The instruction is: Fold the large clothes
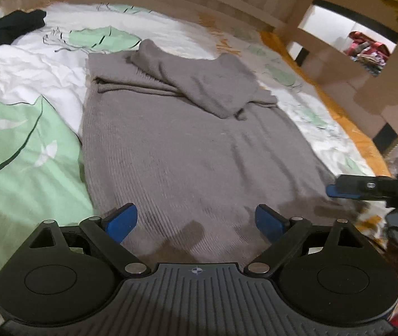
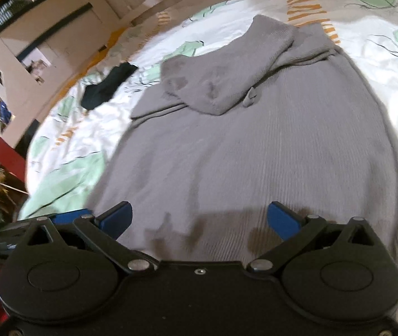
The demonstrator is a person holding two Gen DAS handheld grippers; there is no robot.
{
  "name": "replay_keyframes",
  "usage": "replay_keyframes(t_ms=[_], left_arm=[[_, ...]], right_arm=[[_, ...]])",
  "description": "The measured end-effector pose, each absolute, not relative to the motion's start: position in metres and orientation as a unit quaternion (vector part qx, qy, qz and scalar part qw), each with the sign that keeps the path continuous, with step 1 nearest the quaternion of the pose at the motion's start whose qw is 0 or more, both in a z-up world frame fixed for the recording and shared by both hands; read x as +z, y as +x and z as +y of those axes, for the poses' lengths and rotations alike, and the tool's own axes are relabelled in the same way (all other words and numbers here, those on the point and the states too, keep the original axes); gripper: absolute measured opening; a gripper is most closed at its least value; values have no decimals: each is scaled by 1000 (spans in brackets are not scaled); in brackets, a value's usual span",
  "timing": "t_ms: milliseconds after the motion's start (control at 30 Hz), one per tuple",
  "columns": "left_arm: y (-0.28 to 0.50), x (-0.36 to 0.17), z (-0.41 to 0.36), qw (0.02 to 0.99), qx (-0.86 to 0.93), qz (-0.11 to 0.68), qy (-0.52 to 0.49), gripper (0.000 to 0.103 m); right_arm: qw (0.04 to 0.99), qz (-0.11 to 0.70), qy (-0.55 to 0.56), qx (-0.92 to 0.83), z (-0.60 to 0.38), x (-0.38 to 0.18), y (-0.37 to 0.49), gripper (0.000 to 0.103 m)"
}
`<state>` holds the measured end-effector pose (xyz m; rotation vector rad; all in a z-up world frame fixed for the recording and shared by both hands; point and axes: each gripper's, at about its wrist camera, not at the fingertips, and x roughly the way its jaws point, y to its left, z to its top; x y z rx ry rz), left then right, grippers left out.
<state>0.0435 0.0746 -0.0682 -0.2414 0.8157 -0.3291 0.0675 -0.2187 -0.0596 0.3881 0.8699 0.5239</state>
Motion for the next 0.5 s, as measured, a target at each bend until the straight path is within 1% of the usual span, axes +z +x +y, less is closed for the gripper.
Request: replay_keyframes(t_ms=[267,367,500], left_arm=[[3,-58,75,911,-135,375,-108,92],[4,-64,78,909,-121,383,-114,92],[11,-73,82,904,-115,392,-128,92]], right_arm=[[884,369,198,210,-254,-25,4,102],[897,362,189,169,-266,-25,-3,102],[896,379,194,128,-280,-39,4,102]])
